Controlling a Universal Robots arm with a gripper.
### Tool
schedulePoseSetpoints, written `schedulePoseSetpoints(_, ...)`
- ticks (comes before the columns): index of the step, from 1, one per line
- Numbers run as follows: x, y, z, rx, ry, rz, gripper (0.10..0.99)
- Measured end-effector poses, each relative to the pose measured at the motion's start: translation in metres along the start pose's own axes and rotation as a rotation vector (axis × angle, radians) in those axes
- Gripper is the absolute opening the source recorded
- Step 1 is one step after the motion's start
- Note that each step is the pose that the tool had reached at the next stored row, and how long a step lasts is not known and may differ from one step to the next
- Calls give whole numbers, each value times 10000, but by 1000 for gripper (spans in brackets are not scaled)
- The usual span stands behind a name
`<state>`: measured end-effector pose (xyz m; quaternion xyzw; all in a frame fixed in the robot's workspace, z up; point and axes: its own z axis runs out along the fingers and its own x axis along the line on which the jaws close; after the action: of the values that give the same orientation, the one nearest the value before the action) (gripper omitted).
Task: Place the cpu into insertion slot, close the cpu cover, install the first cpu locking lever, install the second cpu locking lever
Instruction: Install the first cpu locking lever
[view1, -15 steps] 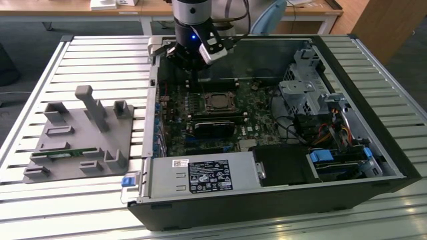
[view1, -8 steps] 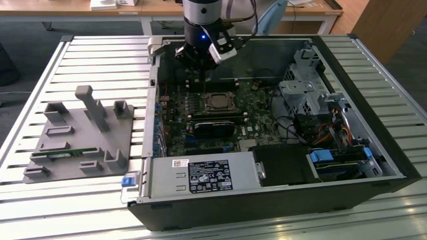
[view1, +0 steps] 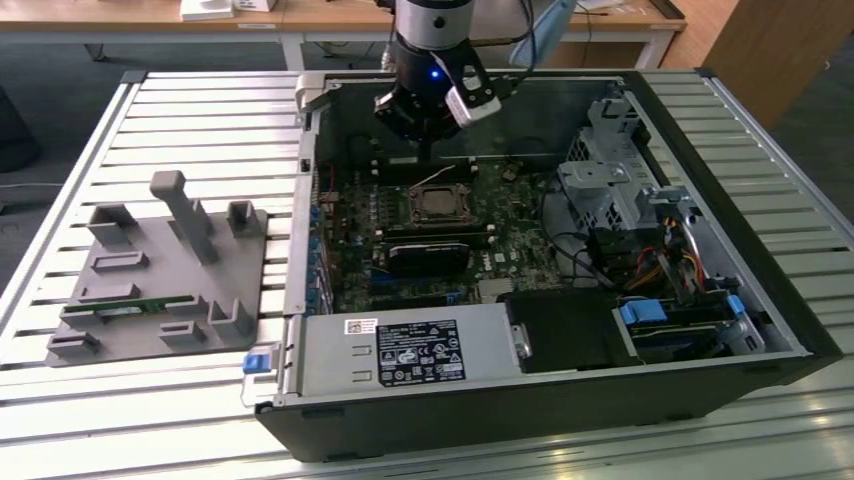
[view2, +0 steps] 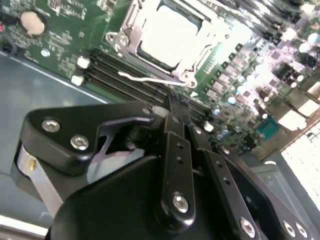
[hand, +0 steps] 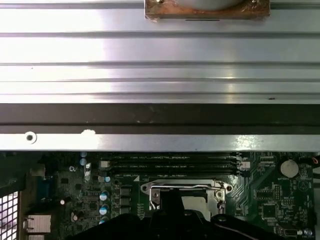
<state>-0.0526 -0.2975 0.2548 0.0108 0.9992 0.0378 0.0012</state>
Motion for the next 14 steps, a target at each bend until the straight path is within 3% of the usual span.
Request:
schedulePoseSetpoints(2, -1, -1, 1, -4, 2, 2, 106)
schedulePoseSetpoints(3, -2, -2, 3, -106, 3, 1, 106)
schedulePoseSetpoints(5, -2, -7, 8, -423, 10, 2, 106)
schedulePoseSetpoints(6, -2, -7, 16, -470, 10, 2, 106)
schedulePoseSetpoints(14, -31, -14, 104, -469, 7, 1, 106)
